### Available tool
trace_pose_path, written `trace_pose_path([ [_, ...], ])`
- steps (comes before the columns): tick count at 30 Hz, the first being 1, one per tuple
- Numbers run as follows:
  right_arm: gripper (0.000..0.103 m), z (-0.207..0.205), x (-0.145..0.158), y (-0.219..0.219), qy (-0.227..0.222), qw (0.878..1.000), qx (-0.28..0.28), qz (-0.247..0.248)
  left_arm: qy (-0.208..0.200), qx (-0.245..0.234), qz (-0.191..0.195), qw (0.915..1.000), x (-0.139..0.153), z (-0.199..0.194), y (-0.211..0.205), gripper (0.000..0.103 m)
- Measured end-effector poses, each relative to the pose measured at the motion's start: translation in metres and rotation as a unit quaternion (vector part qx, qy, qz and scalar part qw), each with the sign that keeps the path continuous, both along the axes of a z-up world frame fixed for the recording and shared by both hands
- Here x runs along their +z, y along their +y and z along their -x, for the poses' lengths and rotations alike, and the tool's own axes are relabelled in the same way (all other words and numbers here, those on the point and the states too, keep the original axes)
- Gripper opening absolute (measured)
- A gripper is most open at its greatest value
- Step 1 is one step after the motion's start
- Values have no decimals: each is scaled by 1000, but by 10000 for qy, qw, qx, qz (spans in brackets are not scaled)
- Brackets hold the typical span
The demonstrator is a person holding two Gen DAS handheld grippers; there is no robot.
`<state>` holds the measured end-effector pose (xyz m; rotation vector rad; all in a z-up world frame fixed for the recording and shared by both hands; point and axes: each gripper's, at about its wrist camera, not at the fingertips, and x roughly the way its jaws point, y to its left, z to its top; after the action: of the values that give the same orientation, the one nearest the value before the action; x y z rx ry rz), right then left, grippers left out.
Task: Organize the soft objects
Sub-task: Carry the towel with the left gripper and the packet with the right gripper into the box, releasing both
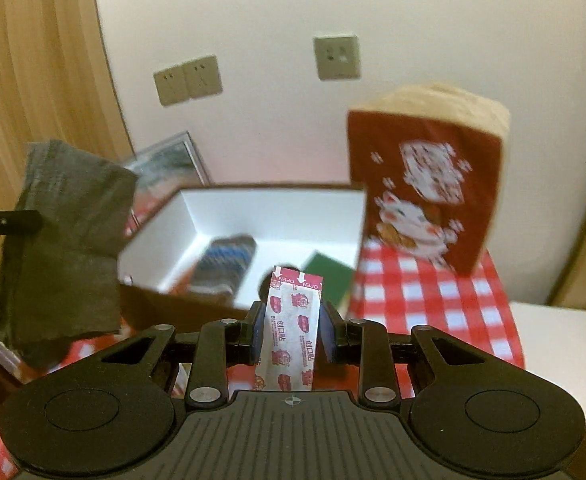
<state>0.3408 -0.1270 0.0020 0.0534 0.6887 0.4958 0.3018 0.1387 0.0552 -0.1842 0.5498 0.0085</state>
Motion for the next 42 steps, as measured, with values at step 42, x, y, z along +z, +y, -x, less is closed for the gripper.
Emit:
trace_pose_path([
  [42,30,-137,-29,79,393,9988,175,247,1179,-81,-132,9929,-69,-173,25,23],
])
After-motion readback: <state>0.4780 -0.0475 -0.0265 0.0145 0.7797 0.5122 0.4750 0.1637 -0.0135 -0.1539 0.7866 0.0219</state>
